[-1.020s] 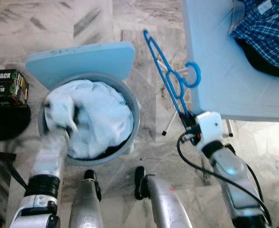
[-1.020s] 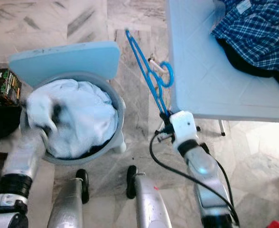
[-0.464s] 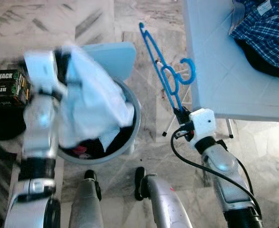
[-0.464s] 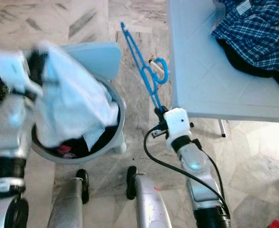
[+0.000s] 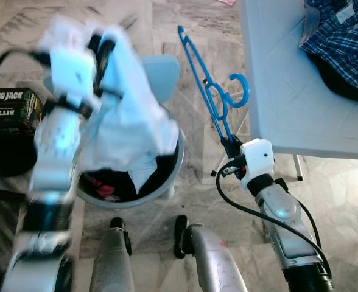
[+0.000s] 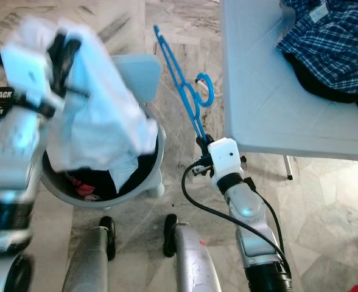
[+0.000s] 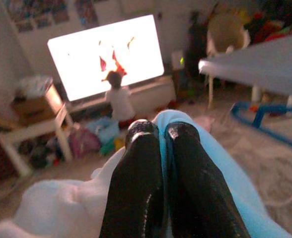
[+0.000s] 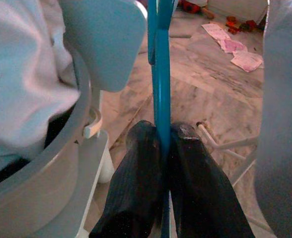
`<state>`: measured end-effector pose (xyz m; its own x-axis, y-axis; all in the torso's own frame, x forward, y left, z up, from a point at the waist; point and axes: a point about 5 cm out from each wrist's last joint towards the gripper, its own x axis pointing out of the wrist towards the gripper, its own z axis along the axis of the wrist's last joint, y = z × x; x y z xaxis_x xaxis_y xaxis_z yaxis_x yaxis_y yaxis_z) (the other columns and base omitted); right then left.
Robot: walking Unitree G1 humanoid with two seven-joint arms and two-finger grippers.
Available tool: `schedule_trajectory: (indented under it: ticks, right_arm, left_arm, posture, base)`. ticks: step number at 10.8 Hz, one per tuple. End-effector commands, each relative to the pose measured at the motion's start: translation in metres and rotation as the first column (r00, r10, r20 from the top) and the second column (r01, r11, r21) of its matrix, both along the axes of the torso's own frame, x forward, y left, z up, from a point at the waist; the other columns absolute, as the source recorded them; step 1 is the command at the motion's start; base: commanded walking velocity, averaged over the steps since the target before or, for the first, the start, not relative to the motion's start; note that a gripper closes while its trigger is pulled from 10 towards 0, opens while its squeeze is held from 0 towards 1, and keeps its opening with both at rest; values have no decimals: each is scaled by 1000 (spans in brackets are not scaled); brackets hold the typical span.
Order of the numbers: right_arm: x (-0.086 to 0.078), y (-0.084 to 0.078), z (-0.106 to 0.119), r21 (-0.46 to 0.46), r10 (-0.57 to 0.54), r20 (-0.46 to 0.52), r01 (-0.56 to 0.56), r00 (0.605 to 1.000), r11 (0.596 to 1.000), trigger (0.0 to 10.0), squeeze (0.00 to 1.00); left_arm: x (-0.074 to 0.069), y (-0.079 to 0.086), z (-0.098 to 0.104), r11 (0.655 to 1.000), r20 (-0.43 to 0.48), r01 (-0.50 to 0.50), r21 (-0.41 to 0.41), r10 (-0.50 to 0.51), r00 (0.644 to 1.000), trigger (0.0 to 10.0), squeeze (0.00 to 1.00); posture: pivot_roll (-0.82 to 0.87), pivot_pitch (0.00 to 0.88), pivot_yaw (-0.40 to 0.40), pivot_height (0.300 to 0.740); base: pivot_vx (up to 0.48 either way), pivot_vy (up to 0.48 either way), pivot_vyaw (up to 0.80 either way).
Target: Hang hanger
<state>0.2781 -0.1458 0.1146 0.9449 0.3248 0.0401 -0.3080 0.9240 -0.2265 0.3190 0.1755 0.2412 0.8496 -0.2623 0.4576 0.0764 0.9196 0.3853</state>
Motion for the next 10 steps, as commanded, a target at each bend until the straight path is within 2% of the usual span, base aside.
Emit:
schedule_trajectory:
  ticks: [1, 2, 3, 4, 5, 6, 10]
  right_arm:
    - [-3, -5, -6, -7, -16, -16, 16, 1000, 1000, 10000, 0]
    - [-3, -7, -6, -9, -17, -14, 17, 1000, 1000, 10000, 0]
    - [-3, -8, -8, -17, -18, -21, 17, 1000, 1000, 10000, 0]
    - [-3, -8, -9, -23, -13, -25, 12, 1000, 1000, 10000, 0]
    - [-2, -6, -9, -27, -2, -26, 1, 1000, 1000, 10000, 0]
    - [-1, -5, -8, -29, 2, -25, -3, 1000, 1000, 10000, 0]
    - [-1, -5, -8, -29, 2, -25, -3, 1000, 1000, 10000, 0]
  left_arm:
    - [-10, 2, -13, 999, -73, -21, -44, 18, 997, 0, 0]
    - [-22, 1, -40, 999, -209, 12, -44, -21, 978, 0, 0]
    - [-46, -6, -72, 995, -347, 93, -32, -98, 933, 0, 0]
    - [-58, -6, -92, 995, -440, 86, -42, -96, 893, 0, 0]
    - [-76, -4, -115, 997, -555, 64, -34, -72, 829, 0, 0]
    - [-85, -4, -128, 997, -648, 29, -65, -64, 759, 0, 0]
    - [-85, -4, -128, 997, -648, 29, -65, -64, 759, 0, 0]
  posture:
    - [80, 335, -104, 740]
    - [85, 341, -109, 740]
    - [90, 346, -113, 740]
    - [97, 351, -121, 740]
    - [101, 355, -128, 740]
    - [103, 355, -130, 740]
    - [103, 355, -130, 740]
  base:
    - [0, 0, 0]
    - [0, 0, 0]
    - [0, 0, 0]
    - [0, 0, 0]
    - [0, 0, 0]
    - [0, 0, 0]
    - [0, 0, 0]
